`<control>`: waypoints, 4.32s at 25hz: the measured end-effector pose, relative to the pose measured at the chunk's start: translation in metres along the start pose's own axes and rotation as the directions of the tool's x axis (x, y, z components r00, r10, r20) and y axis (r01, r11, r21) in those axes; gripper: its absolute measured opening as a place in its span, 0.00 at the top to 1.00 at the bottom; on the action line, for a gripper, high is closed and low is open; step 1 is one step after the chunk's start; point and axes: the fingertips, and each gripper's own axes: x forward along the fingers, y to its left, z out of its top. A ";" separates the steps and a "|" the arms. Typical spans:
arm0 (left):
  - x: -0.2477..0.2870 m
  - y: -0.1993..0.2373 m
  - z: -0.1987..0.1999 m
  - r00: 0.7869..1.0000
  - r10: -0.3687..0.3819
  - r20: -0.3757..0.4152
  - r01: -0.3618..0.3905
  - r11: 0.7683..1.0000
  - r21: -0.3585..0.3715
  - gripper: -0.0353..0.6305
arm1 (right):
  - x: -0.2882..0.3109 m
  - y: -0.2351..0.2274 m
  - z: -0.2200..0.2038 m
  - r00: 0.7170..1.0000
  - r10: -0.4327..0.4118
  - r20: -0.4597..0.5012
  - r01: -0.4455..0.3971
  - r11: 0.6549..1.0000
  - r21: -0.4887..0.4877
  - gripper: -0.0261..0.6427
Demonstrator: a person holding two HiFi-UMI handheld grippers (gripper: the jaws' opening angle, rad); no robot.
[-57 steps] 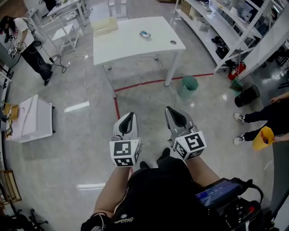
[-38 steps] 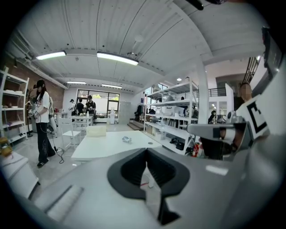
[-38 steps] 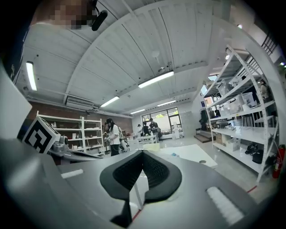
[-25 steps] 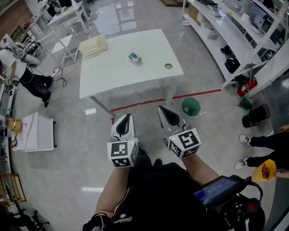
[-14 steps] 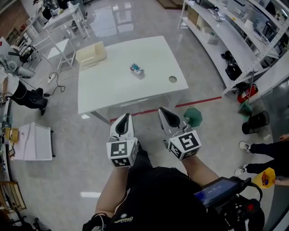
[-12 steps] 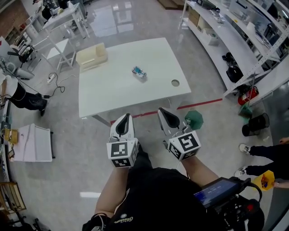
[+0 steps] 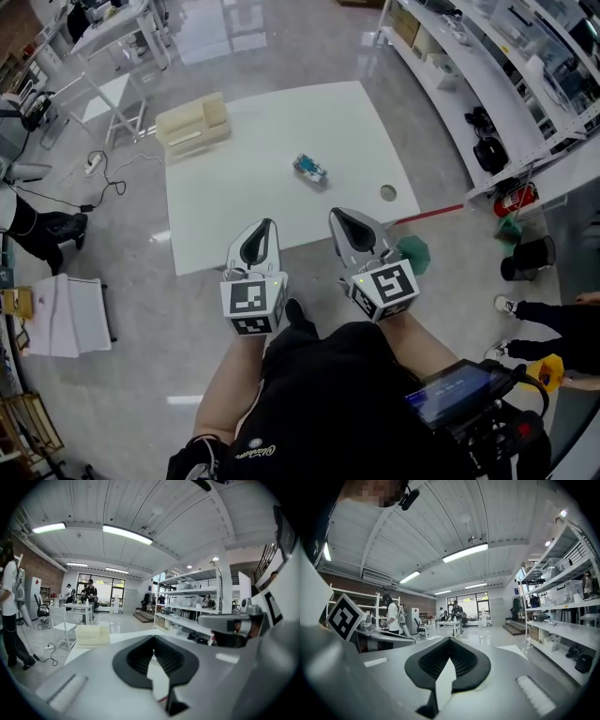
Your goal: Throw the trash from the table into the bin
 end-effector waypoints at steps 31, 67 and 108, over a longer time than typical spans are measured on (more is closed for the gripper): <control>0.121 0.029 -0.055 0.980 0.008 -0.200 -0.025 0.996 -0.081 0.94 | 0.200 -0.096 -0.162 0.901 0.051 -0.431 -0.107 0.989 -0.107 0.76; 0.115 0.045 -0.030 0.989 -0.016 -0.150 0.005 0.997 -0.077 0.94 | 0.182 -0.092 -0.039 0.968 0.040 -0.248 -0.090 0.977 -0.192 0.58; 0.233 -0.525 -0.115 0.625 -0.650 -0.432 0.759 0.636 0.139 0.94 | -0.341 -0.422 -0.183 0.644 -0.691 -0.327 0.763 0.613 0.206 0.58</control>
